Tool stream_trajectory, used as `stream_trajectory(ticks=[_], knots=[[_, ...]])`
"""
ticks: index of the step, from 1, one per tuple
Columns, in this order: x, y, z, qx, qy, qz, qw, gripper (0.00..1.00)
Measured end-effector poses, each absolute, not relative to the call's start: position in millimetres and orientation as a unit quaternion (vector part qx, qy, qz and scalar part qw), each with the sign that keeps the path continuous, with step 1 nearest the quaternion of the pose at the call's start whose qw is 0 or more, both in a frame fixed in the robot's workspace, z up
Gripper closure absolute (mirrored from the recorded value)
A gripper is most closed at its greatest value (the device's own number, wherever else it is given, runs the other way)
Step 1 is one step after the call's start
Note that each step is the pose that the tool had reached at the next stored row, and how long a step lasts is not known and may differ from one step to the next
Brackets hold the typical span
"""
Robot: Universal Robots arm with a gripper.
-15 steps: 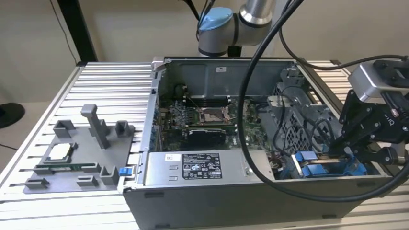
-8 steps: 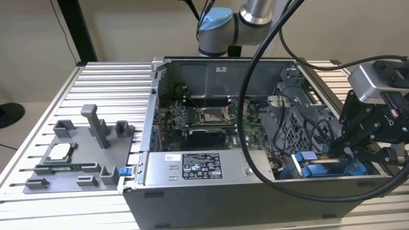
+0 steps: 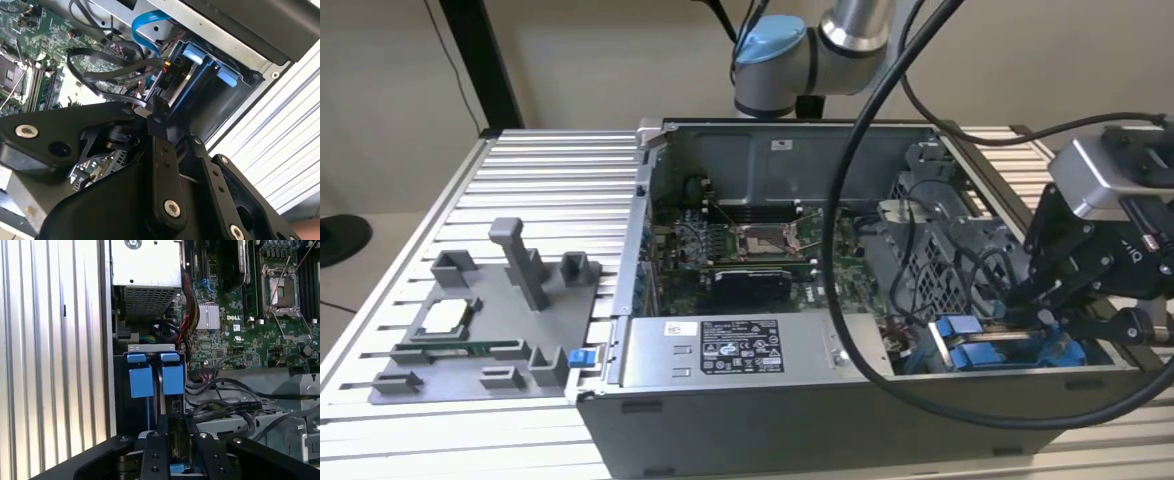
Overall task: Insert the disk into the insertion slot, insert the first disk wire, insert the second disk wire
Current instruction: 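Insert the second disk wire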
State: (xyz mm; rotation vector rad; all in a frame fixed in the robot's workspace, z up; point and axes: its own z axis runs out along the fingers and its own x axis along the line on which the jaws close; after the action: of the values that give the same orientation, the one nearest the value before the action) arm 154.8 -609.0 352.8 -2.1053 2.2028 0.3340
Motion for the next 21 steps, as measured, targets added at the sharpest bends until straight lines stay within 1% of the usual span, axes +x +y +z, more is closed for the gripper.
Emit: stream_trajectory(ticks=[3, 7, 13, 16, 17, 21], knots=[[154.8, -609.0, 352.2, -0.697, 0.707, 0.112, 0.045, 1.0], [153.2, -609.8, 350.7, -0.703, 0.7, 0.113, 0.056, 1.0], [150.1, -615.1, 349.6, -0.707, 0.695, 0.115, 0.066, 1.0], [150.0, -615.3, 349.6, -0.708, 0.694, 0.115, 0.068, 1.0], [149.9, -615.4, 349.5, -0.708, 0.694, 0.116, 0.069, 0.0], [149.2, -615.4, 348.6, -0.708, 0.692, 0.115, 0.077, 0.0]])
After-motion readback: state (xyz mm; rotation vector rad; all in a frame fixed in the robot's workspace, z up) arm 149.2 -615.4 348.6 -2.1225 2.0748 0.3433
